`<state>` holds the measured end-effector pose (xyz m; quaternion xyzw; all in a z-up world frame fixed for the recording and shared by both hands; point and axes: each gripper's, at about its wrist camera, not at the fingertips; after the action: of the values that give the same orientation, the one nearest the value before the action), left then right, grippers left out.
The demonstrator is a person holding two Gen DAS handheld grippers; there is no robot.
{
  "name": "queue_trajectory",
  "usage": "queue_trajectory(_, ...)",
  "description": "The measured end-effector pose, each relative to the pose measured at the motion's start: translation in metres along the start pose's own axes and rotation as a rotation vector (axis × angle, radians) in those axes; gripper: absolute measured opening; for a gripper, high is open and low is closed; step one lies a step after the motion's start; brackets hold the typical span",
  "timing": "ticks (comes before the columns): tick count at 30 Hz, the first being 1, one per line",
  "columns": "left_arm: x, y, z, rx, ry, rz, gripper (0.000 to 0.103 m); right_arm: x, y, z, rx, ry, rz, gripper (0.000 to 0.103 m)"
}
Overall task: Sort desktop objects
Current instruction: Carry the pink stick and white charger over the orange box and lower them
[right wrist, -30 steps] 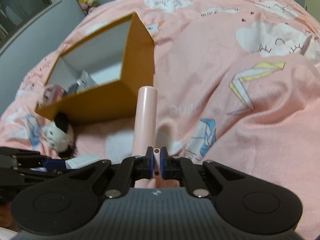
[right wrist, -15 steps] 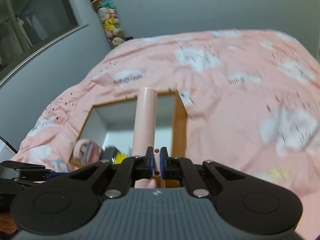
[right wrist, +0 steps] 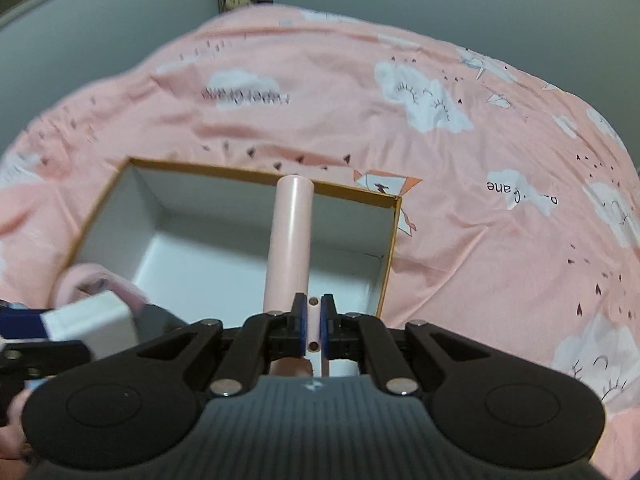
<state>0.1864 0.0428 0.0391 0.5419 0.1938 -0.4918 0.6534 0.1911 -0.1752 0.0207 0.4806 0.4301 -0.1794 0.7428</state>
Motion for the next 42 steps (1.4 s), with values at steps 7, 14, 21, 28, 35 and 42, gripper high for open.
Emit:
queue_trajectory(7, 0.023, 0.009, -0.016, -0.035, -0.027, -0.036, 0.037, 0.035, 0.001, 0.000, -0.011, 0.034, -0.077, 0.006)
queue_trajectory(14, 0.016, 0.021, -0.029, -0.054, 0.020, -0.012, 0.037, 0.047, 0.015, -0.024, -0.348, 0.136, -0.041, 0.006)
queue_trajectory(21, -0.008, 0.034, -0.036, -0.070, 0.067, 0.049, 0.037, 0.070, 0.042, -0.050, -0.735, 0.330, -0.026, 0.006)
queue_trajectory(28, -0.015, 0.041, -0.043, -0.082, 0.097, 0.068, 0.037, 0.091, 0.048, -0.088, -1.076, 0.412, -0.037, 0.006)
queue_trajectory(35, -0.003, 0.043, -0.050, -0.091, 0.117, 0.039, 0.037, 0.100, 0.037, -0.099, -1.353, 0.455, 0.017, 0.006)
queue_trajectory(42, 0.003, 0.043, -0.053, -0.091, 0.132, 0.026, 0.037, 0.100, 0.038, -0.106, -1.377, 0.509, 0.077, 0.006)
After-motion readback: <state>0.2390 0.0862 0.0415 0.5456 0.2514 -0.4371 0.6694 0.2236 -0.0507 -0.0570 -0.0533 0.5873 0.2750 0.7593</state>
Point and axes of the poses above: each gripper's, at about its wrist camera, not at the fingertips, and x roughly the way its jaws point, z to its right, y to its top, and after that the axes turned 10 degrees about -x, right-handed
